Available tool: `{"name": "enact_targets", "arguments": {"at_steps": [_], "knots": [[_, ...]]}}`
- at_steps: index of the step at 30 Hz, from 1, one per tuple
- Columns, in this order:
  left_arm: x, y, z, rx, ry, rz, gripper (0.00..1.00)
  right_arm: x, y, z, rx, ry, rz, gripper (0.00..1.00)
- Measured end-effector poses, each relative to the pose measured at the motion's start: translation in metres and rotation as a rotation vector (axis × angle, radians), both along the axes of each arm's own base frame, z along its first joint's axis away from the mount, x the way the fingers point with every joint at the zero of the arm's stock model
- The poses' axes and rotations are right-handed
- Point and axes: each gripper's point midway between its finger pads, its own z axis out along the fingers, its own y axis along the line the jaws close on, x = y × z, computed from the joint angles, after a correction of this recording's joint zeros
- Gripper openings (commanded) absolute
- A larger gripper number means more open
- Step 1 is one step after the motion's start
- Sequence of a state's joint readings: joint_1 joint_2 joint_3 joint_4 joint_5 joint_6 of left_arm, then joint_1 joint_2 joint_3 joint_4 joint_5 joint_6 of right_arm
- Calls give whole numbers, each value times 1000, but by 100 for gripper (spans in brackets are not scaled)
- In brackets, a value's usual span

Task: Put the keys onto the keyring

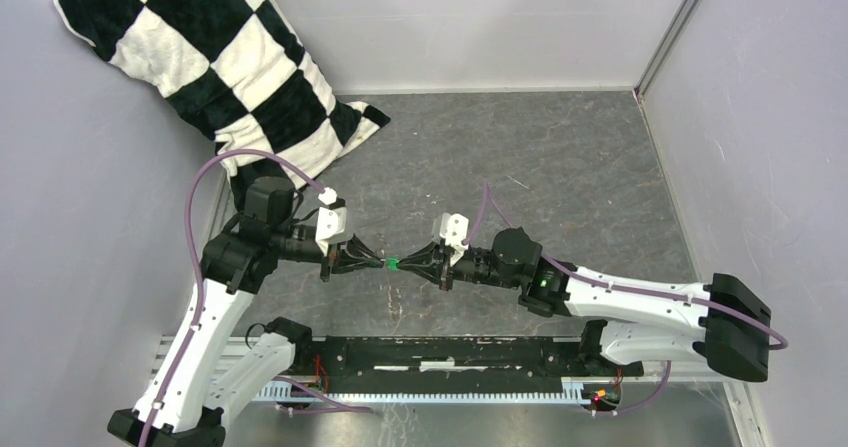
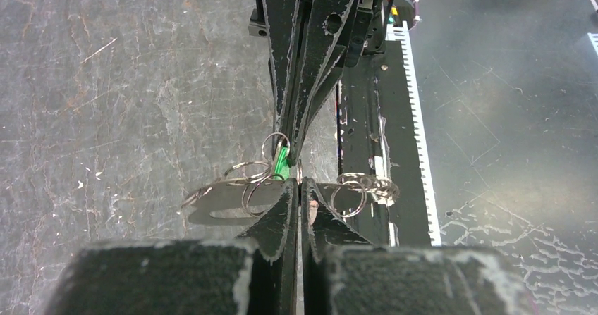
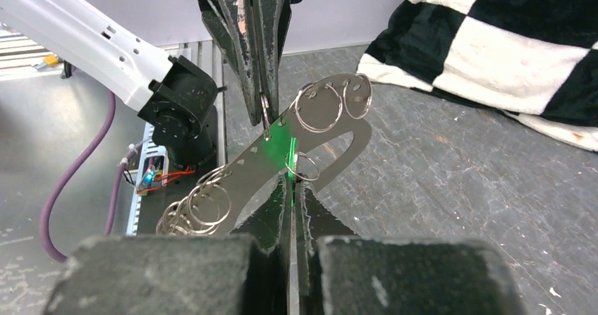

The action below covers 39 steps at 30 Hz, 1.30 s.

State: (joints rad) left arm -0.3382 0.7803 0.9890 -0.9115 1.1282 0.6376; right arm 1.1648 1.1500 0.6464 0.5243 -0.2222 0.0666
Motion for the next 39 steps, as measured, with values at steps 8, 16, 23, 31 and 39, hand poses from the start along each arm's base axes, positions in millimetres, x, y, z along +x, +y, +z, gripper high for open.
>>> {"name": "enact_targets", "arguments": {"at_steps": [8,16,23,31,39], "knots": [[-1,0,1,-2,-7,0,2,4,-7,9,-54,-81,-13,0],[-1,1,2,-4,-12,0,2,8,-7,16,-89,-136,-17,1],[4,3,0,11,-42,31,2,18,-28,-38,-246,-138,-90,22],[16,5,-9,33,-71,80,2,18,-92,-168,-531,17,-237,36],[28,4,-14,54,-55,113,2,21,-117,-198,-554,138,-371,61]]}}
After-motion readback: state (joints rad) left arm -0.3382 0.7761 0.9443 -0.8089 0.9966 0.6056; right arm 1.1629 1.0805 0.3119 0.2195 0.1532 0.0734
